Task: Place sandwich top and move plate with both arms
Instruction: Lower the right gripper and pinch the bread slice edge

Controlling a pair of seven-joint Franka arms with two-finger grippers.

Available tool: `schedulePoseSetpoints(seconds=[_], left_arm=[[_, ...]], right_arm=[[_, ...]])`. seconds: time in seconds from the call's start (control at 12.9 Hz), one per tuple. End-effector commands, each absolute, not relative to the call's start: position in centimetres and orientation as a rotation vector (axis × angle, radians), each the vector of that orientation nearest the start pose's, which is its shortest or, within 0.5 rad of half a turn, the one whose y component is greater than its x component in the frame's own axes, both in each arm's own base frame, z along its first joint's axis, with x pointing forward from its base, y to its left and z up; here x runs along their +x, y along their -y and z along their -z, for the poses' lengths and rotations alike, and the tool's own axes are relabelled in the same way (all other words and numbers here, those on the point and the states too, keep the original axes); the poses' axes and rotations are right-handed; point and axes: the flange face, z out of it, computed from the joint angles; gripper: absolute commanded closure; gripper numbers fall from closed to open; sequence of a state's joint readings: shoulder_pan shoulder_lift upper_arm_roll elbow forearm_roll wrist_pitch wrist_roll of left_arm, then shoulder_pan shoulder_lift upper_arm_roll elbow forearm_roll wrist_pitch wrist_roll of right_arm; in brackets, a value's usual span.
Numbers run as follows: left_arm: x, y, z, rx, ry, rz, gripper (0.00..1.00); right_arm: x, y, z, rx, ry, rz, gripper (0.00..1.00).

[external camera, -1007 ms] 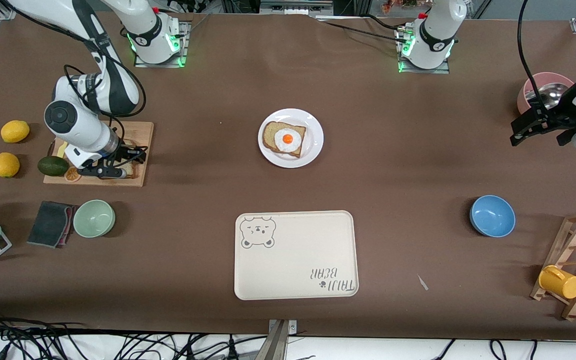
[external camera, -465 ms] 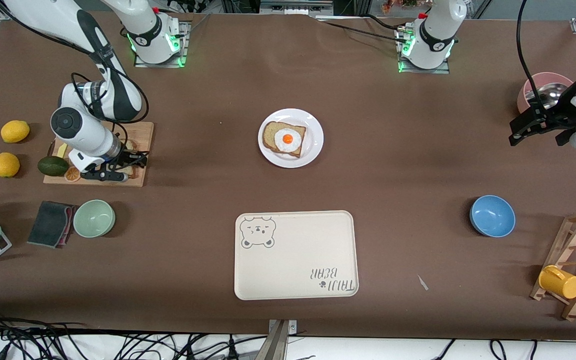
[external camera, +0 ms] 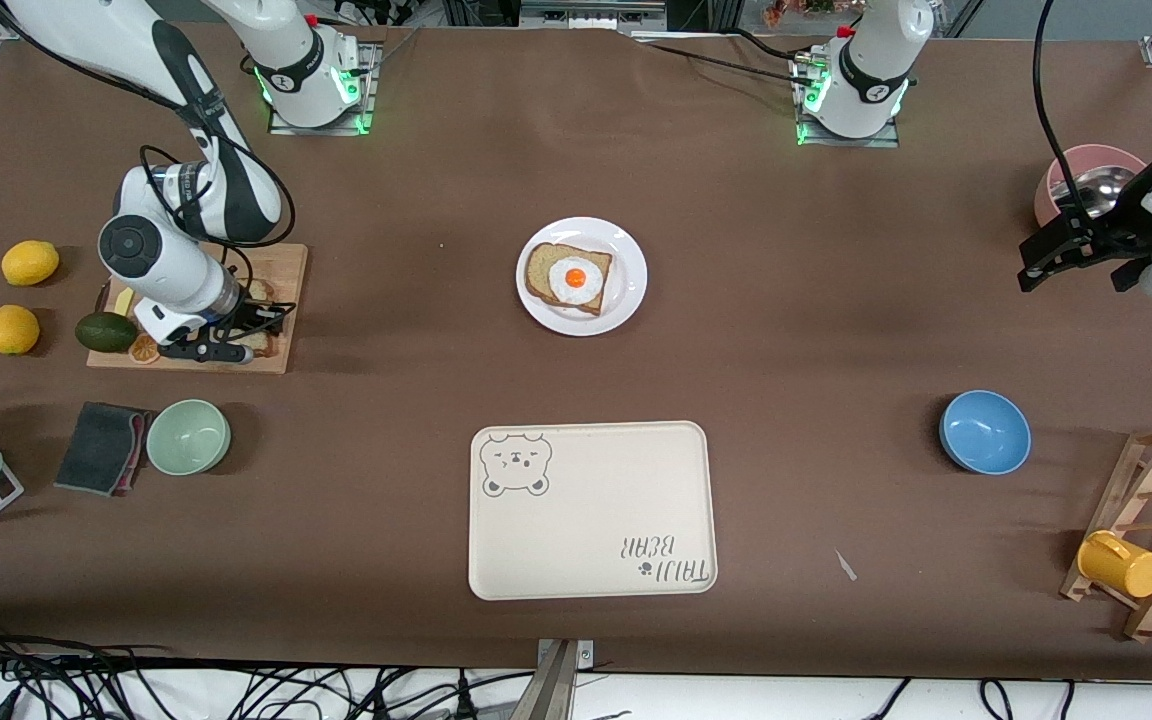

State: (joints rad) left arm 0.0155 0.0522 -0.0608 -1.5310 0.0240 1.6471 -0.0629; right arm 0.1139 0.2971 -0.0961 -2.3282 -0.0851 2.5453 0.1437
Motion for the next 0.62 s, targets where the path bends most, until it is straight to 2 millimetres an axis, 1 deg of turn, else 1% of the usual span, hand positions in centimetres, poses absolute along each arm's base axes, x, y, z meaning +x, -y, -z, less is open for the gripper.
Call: schedulePoseSetpoints(seconds=[0.0,0.08,0.15,0.23,0.31,0.39,0.46,0.54], left_arm=[[58.17,2.63,-62.71,-3.122,-0.003,0.105,0.00],[58.18,2.46,-62.71,-3.121,0.002,0.105,0.00],[58.18,2.46,-62.71,-3.121,0.002,0.105,0.00],[58.18,2.46,-62.71,-3.121,0.004,0.105,0.00],[58.18,2.46,-62.71,-3.121,0.004,0.105,0.00],[58.18,2.46,-62.71,-3.121,0.004,0.105,0.00],[58.18,2.46,-62.71,-3.121,0.004,0.105,0.00],[58.18,2.46,-62.71,-3.121,0.004,0.105,0.00]], right_arm=[[50.57,-1.05,-19.50,-3.220,-0.069,-0.150,0.80],[50.54,-1.05,-19.42,-3.221,-0.069,-0.152,0.85],[50.54,-1.05,-19.42,-3.221,-0.066,-0.152,0.85],[50.54,-1.05,-19.42,-3.221,-0.066,-0.152,0.85],[50.61,-1.05,-19.47,-3.221,-0.066,-0.150,0.81],[50.75,-1.06,-19.65,-3.221,-0.066,-0.142,0.71],[50.75,-1.14,-19.65,-3.220,-0.064,-0.142,0.58],[50.87,-1.30,-19.75,-3.220,-0.059,-0.137,0.51]])
